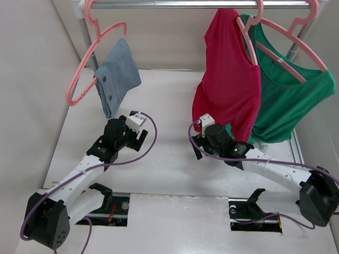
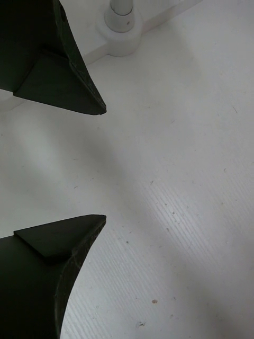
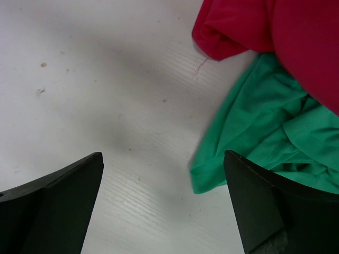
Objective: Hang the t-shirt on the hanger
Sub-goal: Hang the hanger with tshirt onto the clothesline
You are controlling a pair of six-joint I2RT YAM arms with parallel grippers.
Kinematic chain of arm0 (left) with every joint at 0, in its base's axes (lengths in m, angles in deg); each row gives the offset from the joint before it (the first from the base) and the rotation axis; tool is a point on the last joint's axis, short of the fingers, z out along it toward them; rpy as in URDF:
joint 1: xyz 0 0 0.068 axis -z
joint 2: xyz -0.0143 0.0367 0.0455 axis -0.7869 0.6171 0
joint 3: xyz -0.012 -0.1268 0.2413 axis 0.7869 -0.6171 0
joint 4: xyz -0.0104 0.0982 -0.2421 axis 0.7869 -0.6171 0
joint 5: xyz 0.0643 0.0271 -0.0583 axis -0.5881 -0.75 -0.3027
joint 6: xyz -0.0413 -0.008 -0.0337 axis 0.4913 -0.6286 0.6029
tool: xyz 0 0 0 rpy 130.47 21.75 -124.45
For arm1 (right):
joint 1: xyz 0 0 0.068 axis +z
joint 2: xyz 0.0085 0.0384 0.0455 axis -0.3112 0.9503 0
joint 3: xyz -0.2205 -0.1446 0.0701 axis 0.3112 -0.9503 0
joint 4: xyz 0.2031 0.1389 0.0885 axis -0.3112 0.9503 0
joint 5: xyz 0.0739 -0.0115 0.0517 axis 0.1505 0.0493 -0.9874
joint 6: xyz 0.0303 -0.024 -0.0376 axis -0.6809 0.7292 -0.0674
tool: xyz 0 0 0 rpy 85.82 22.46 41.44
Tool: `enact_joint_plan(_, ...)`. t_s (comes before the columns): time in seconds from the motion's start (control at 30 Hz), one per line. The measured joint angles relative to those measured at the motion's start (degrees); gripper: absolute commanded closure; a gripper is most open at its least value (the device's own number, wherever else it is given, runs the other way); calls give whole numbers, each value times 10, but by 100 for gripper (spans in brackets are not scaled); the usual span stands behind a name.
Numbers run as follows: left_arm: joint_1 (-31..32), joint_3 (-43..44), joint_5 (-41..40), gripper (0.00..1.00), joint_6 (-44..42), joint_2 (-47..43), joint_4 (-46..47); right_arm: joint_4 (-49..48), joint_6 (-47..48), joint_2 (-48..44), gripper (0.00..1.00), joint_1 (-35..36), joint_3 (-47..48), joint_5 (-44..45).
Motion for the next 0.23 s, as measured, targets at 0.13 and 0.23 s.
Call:
enact_joint_plan(0.13, -5, -1, 0, 26, 0, 0, 7, 3, -2, 19, 0, 0, 3, 8)
enact_joint_plan(0.23, -10, -1, 0, 26, 0, 0, 11, 4, -1, 30, 0, 0, 5, 7)
